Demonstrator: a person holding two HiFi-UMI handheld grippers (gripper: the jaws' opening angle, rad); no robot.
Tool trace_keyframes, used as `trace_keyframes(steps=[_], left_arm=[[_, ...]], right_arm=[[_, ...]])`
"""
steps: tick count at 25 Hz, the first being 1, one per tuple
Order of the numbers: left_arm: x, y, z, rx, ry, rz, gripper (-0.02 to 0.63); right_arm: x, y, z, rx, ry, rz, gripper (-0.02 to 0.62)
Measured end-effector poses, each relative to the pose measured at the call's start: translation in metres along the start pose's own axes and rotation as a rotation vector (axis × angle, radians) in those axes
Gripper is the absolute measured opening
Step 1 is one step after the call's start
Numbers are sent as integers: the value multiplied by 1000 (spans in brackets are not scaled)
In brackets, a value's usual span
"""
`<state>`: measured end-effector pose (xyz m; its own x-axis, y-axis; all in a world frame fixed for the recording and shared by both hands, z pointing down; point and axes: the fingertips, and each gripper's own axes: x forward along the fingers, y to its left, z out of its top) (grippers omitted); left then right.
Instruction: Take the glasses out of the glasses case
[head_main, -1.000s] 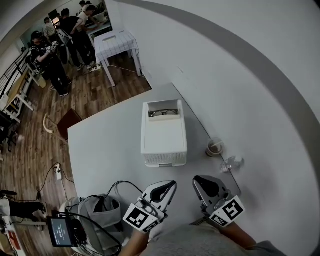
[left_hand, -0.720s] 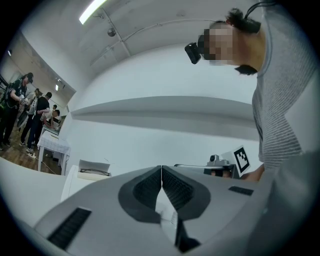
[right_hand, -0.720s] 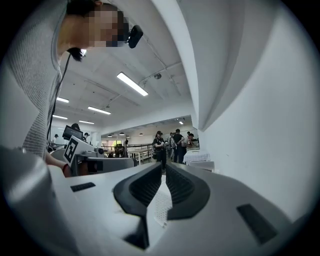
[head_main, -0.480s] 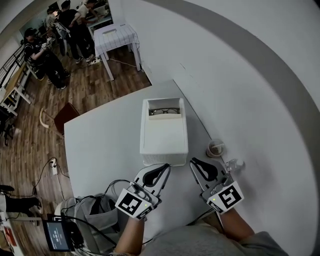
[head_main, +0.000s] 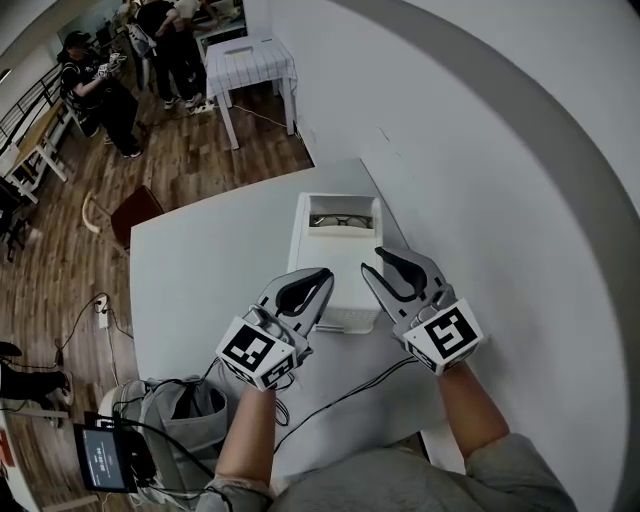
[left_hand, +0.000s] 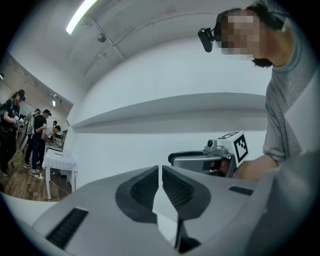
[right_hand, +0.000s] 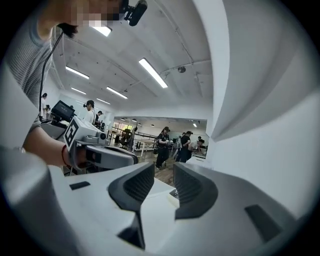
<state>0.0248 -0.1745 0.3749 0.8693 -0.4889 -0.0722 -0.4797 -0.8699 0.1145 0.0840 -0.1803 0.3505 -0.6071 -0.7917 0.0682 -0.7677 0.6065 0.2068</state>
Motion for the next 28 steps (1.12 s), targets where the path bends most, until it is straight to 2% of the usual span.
trace_keyframes(steps=[4, 12, 18, 28], left_arm=[[5, 5, -8, 14, 42, -4, 14], [12, 15, -22, -22, 52, -17, 14], [19, 24, -28, -17, 53, -31, 14], [18, 41, -39, -64, 33, -21, 14]], right_arm=[[9, -10, -19, -13, 63, -3, 107], [37, -36, -50, -58, 189, 10, 107], [62, -45, -68, -151, 259, 24, 107], [105, -63, -119, -387, 473, 59, 107]])
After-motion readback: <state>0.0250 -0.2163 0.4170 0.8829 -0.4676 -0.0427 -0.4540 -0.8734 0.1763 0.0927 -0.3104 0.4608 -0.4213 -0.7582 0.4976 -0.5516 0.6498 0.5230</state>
